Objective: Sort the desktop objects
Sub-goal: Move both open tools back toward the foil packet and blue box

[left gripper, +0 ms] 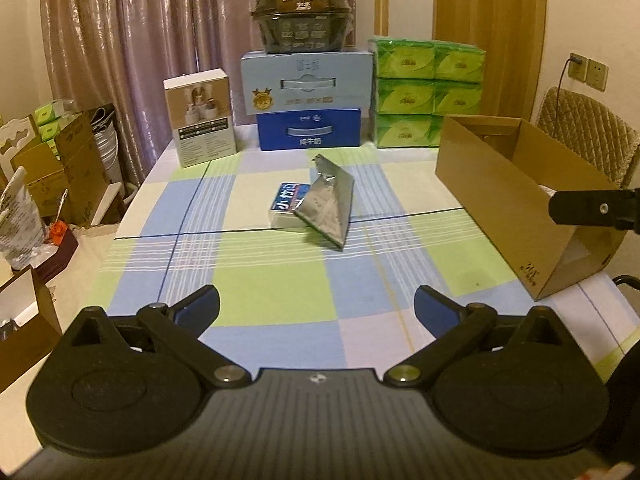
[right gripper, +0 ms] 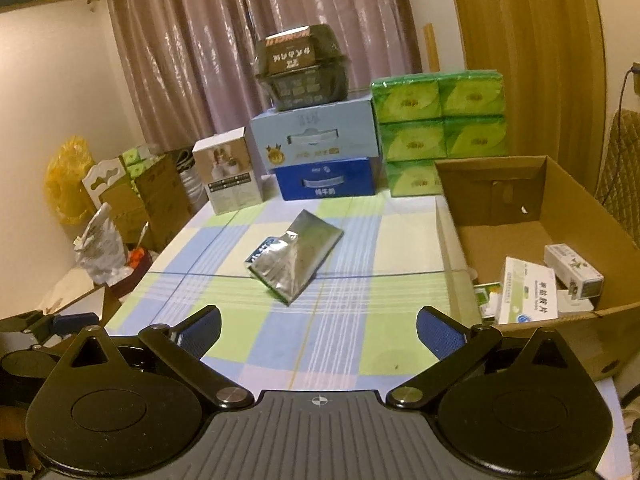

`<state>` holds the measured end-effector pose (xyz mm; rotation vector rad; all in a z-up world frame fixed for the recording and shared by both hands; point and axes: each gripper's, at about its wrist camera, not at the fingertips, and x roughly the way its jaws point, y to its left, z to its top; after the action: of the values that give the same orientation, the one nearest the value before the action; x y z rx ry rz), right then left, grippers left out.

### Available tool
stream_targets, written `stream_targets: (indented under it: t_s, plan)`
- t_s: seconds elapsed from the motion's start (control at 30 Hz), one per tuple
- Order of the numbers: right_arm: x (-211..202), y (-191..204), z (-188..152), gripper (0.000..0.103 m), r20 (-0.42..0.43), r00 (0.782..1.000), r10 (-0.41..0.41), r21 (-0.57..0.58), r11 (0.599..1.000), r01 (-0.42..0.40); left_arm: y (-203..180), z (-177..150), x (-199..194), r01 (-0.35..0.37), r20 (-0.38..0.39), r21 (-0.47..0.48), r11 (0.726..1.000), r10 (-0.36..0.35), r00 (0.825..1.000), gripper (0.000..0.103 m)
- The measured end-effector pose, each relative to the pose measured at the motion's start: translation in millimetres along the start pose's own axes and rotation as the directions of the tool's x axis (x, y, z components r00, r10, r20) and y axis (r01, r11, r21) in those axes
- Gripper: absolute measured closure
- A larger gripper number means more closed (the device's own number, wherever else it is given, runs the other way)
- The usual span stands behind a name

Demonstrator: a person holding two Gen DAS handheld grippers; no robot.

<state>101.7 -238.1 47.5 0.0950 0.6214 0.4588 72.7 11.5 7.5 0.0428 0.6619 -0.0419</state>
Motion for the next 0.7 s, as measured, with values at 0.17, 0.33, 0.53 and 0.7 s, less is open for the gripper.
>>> stream_targets:
  t_s: [0.17,0.33,0.53,0.7]
  plan:
    - [14,1,-2,0.002,-0.022,1.000,-0.002,-0.002,1.000,0.002,12,1,9,0.010,-0.008,0.019,1.000,-0.009,1.000,0.001]
    - [36,1,2,0.002,-0.047,0.999,-0.004,0.004,1.000,0.004,28,3,29,-0.015,-0.023,0.038,0.999,0.015,1.000,0.001]
    - [80,5,8,0.002,-0.087,0.996,0.005,0.011,1.000,-0.004,51,9,60,-0.031,-0.024,0.029,0.999,0.032,0.999,0.001]
    - [122,8,17,0.002,-0.105,0.994,0.019,0.043,0.999,-0.015,70,18,90,-0.025,-0.028,-0.019,0.999,0.025,0.999,0.002]
